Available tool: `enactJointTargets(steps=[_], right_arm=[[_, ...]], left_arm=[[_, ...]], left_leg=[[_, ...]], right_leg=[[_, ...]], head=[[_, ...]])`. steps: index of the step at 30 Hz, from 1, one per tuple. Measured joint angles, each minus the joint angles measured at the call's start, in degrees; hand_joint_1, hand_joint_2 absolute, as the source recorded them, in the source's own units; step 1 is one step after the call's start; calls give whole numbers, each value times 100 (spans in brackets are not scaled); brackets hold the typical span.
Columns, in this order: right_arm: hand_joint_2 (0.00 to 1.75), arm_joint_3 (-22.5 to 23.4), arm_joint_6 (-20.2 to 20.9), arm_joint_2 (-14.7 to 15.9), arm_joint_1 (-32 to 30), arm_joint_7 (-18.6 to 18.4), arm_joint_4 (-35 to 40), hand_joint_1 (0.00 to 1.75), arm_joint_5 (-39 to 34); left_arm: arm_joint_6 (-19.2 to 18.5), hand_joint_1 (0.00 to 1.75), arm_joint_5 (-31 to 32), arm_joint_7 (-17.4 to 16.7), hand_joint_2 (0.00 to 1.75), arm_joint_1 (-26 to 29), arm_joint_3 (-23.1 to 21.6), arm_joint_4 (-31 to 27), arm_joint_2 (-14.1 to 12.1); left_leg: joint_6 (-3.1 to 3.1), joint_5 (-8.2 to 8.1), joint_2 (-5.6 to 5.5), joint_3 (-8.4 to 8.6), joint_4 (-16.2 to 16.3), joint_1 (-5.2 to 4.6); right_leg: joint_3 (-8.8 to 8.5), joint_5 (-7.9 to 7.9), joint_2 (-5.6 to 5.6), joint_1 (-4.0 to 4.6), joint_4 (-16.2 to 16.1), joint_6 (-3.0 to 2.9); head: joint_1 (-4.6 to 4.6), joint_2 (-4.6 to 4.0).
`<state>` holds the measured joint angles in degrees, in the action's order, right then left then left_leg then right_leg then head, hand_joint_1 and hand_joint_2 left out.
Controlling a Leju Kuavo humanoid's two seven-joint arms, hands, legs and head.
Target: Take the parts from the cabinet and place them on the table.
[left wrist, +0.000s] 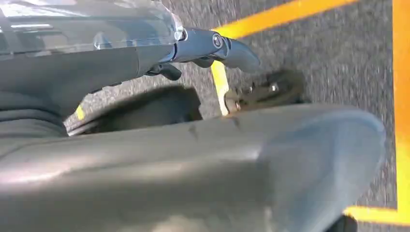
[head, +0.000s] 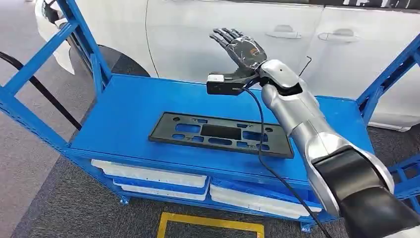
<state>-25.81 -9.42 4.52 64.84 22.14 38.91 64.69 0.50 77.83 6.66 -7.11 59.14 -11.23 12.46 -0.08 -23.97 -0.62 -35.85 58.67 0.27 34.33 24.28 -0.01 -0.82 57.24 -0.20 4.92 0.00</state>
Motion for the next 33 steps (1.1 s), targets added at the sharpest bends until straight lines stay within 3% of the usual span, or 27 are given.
enactJointTargets(steps=[2,4,5,6,7,9,10,14,15,16,17,19,20,21,22,24,25,26,29,30,31,33], right_arm=[[0,-39,24,196,-198,111,426,0,-348],[0,-129,92,596,-738,113,1217,0,-783],[0,-155,138,790,-1049,105,1575,0,-920],[0,-181,144,974,-1320,98,1904,0,-1011],[0,-194,136,1120,-1540,89,2151,0,-1057],[0,-186,55,1455,-2076,70,2740,0,-1095],[0,-175,-44,1614,-2431,83,3069,0,-1114],[0,-114,-454,1891,-3645,29,3907,0,-840],[0,-107,-529,1906,-3914,-14,4075,0,-731],[0,-100,-616,1906,-4146,-44,4183,0,-615],[0,-94,-680,1902,-4351,-66,4273,0,-489],[0,-103,-719,1849,-4768,-77,4395,0,-303],[0,-124,-721,1808,-4931,-77,4432,0,-236],[0,-153,-721,1779,-5067,-70,4454,0,-183],[0,-177,-721,1758,-5150,-68,4472,0,-168],[0,-181,-721,1720,-5222,-68,4498,0,-164],[0,-184,-719,1710,-5225,-61,4498,0,-164],[0,-192,-715,1696,-5227,-44,4496,0,-164],[0,-205,-712,1653,-5228,-29,4487,0,-164],[0,-205,-719,1629,-5219,-29,4485,0,-161],[0,-205,-734,1587,-5196,-29,4476,0,-140],[0,-205,-767,1550,-5170,-40,4452,0,-109]], left_arm=[[0,0,-26,31,0,6,11,0,-2],[0,0,-52,63,0,28,41,0,-2],[0,0,-61,66,0,49,55,0,-2],[-2,0,-64,66,0,77,70,0,-6],[-4,0,-66,66,0,95,79,0,-15],[-15,0,-61,70,0,105,90,0,-24],[-15,0,-61,70,0,104,94,0,-24],[-15,0,-59,66,0,101,101,0,-24],[-18,0,-57,66,0,93,101,0,-24],[-20,0,-53,66,0,77,101,0,-24],[-26,0,-50,64,0,66,101,0,-24],[-35,0,-29,35,0,68,101,0,-24],[-37,0,-16,13,0,76,101,0,-24],[-37,0,-13,0,0,83,101,0,-24],[-37,0,-13,-9,0,83,101,0,-24],[-37,0,-13,-13,0,79,101,0,-24],[-37,0,-13,-13,0,80,101,0,-22],[-37,0,-13,-13,0,76,101,0,-22],[-37,0,-13,-11,0,83,101,0,-24],[-37,0,-11,0,0,78,101,0,-24],[-37,0,-9,13,0,78,101,0,-26],[-48,0,-4,22,0,78,101,0,-26]], left_leg=[[-38,-375,15,-226,567,5],[-68,-777,18,-654,1514,24],[-83,-816,21,-772,1762,30],[-90,-721,25,-745,1702,39],[-93,-531,27,-598,1396,48],[-81,-53,27,-44,354,75],[-56,-99,12,138,48,78],[100,-122,10,172,-14,29],[157,-85,16,206,-80,69],[173,-77,16,217,-99,63],[211,-79,16,215,-99,63],[225,-87,13,213,-98,48],[230,-91,14,211,-93,37],[226,-94,14,215,-91,29],[223,-97,14,217,-87,24],[200,-113,15,227,-65,20],[180,-125,16,229,-55,18],[150,-139,15,216,-37,-24],[62,-121,20,241,-80,-4],[21,-137,21,245,-68,-34],[-7,-236,23,211,46,-10],[-40,-698,27,-118,804,4]], right_leg=[[-21,-3,5,-8,-23,-37],[-44,18,-44,9,-22,-44],[-54,30,-74,12,-19,-42],[-60,41,-81,9,-16,-27],[-62,51,-78,0,-7,-11],[-103,93,-65,-15,13,39],[-119,124,-64,8,19,82],[-137,123,-58,14,0,198],[-124,169,-48,-9,21,235],[-79,287,-43,-14,174,254],[82,493,-32,-13,509,267],[539,899,-21,-15,1436,295],[711,979,-22,-16,1750,299],[751,907,-22,-17,1792,292],[653,723,-22,-17,1557,282],[130,206,-23,-11,513,236],[-83,140,-24,-6,90,199],[-93,155,-26,41,53,178],[-76,145,-4,61,65,98],[-97,109,-1,1,9,45],[-118,94,-21,-6,-13,10],[-119,97,-28,-1,-13,-36]], head=[[2,0],[0,0],[2,0],[0,0],[0,0],[0,0],[0,0],[0,0],[0,0],[0,0],[0,0],[0,0],[0,0],[0,0],[0,0],[0,0],[0,0],[0,0],[0,0],[0,0],[0,0],[0,0]])
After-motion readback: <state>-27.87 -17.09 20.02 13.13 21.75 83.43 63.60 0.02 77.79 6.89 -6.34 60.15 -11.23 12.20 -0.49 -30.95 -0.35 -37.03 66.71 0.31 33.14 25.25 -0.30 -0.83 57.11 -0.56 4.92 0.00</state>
